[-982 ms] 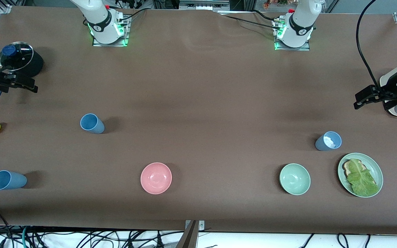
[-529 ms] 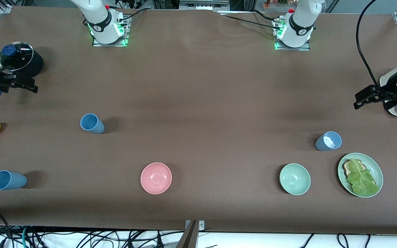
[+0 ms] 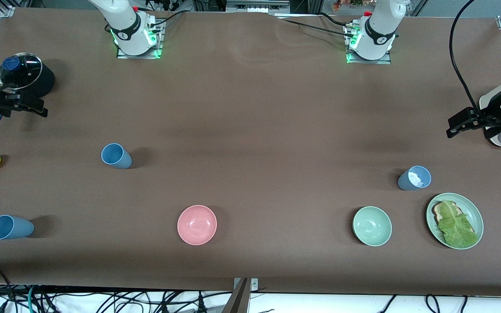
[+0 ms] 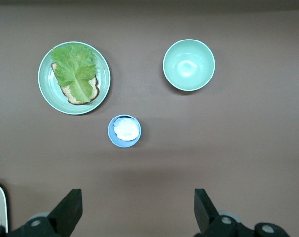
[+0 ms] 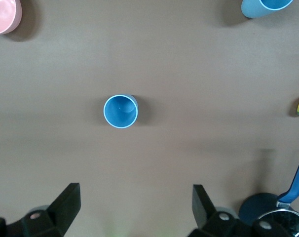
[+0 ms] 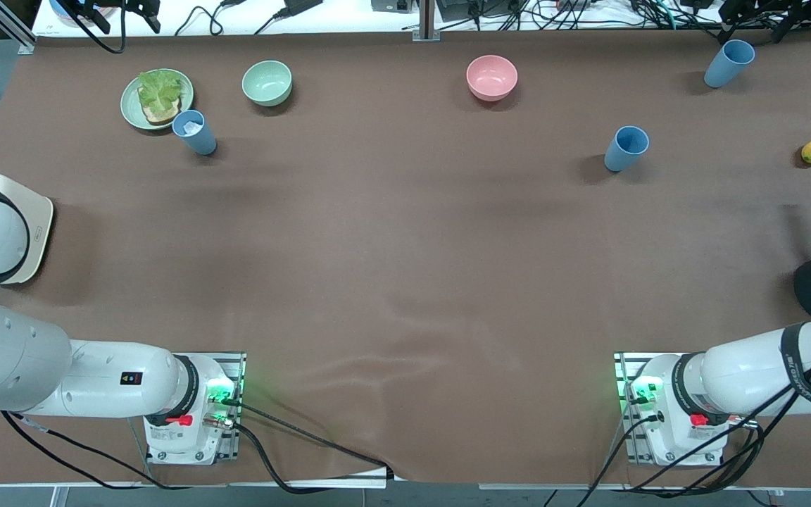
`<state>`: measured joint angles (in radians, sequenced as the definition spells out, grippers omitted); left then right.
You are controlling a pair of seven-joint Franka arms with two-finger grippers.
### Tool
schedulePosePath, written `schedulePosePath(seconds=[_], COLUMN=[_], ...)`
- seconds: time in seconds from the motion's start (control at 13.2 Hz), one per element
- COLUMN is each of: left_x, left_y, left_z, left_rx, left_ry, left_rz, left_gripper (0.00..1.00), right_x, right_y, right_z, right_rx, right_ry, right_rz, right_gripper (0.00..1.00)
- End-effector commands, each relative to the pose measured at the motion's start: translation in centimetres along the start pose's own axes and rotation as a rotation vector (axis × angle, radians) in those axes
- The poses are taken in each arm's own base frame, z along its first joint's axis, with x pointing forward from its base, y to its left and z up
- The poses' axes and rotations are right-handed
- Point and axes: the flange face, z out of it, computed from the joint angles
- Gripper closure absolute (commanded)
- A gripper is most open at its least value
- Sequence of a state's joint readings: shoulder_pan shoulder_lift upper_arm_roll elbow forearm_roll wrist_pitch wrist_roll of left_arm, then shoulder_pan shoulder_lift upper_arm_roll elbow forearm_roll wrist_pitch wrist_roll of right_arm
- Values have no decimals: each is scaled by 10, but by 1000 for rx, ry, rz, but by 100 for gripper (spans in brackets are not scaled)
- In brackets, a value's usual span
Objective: Stack blue cups with both arms
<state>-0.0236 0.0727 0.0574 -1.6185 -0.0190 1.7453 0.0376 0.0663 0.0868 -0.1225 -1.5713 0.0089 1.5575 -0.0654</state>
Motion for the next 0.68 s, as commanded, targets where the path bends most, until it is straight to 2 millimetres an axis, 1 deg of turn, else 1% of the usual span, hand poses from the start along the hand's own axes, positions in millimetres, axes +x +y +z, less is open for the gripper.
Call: schedulePosePath(seconds=[0.0, 0.3, 0.45, 0.53, 0.6], left_x=[1, 1, 1, 3, 9], left_y=[0, 0, -5, -8, -15], left_z=[-6, -5, -5, 1, 15], left_rx=[-1, -1, -2, 2, 1], left_ry=[6, 4, 4, -2, -21], left_rz=[4, 4, -5, -14, -33], left_gripper=[0, 0, 0, 0, 0], right_x=[1, 1, 1, 1, 1], right_y=[2, 1, 2, 2, 2], right_z=[-4, -4, -4, -4, -4], right_rx=[17, 17, 17, 17, 17], right_ry=[-5, -5, -5, -5, -5], right_rz=[1, -4, -2, -2, -2], right_gripper=[0, 0, 0, 0, 0])
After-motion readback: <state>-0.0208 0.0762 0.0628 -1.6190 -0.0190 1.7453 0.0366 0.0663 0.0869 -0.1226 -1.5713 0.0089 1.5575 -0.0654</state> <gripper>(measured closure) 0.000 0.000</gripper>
